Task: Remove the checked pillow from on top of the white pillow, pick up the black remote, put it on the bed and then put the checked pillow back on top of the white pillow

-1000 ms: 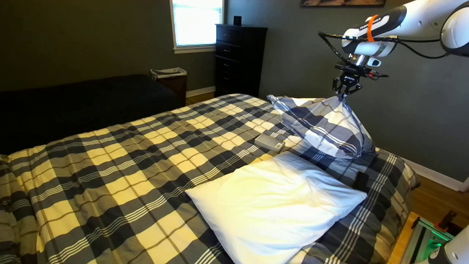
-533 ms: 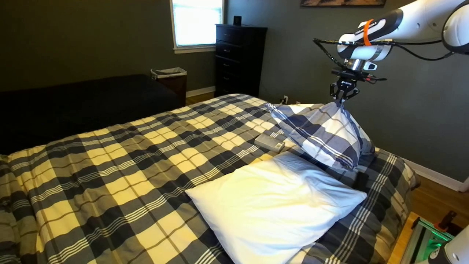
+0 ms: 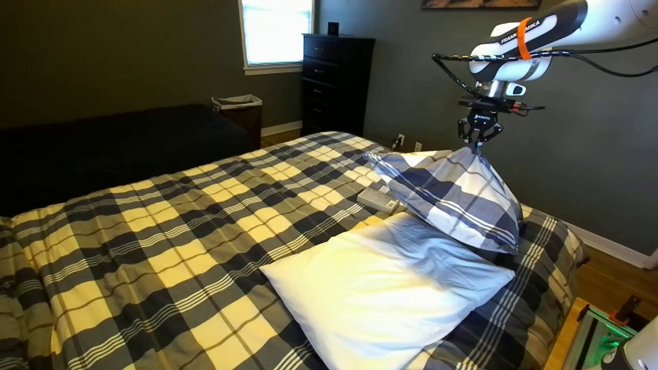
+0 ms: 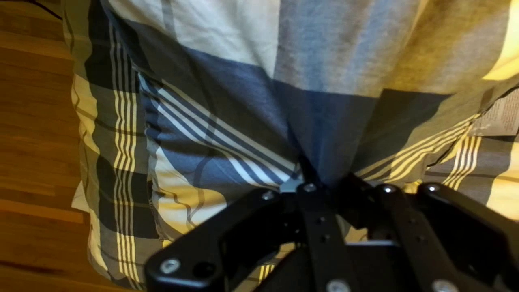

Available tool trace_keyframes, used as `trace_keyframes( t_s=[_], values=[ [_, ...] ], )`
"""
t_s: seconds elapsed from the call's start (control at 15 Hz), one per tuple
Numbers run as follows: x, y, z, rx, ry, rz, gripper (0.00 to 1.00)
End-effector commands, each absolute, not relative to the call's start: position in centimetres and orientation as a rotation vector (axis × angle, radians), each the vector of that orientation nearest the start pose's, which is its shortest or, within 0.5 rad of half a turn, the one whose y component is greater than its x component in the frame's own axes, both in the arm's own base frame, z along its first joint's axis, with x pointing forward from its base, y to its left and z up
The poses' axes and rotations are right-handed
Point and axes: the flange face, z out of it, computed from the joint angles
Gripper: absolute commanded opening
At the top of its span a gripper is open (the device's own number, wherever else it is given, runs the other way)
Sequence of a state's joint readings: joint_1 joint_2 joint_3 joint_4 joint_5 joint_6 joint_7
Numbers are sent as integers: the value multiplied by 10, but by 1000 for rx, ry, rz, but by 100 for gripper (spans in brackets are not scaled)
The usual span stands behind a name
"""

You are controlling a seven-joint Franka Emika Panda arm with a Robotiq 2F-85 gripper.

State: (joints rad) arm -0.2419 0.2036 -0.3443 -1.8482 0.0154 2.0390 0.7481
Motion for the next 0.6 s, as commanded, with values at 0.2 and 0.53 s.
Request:
trace_keyframes(
  t_s=[0.2, 0.53],
  values=[
    [499, -242, 455, -2481, 2082, 46, 2],
    [496, -173, 466, -2502, 2093, 130, 2]
  ],
)
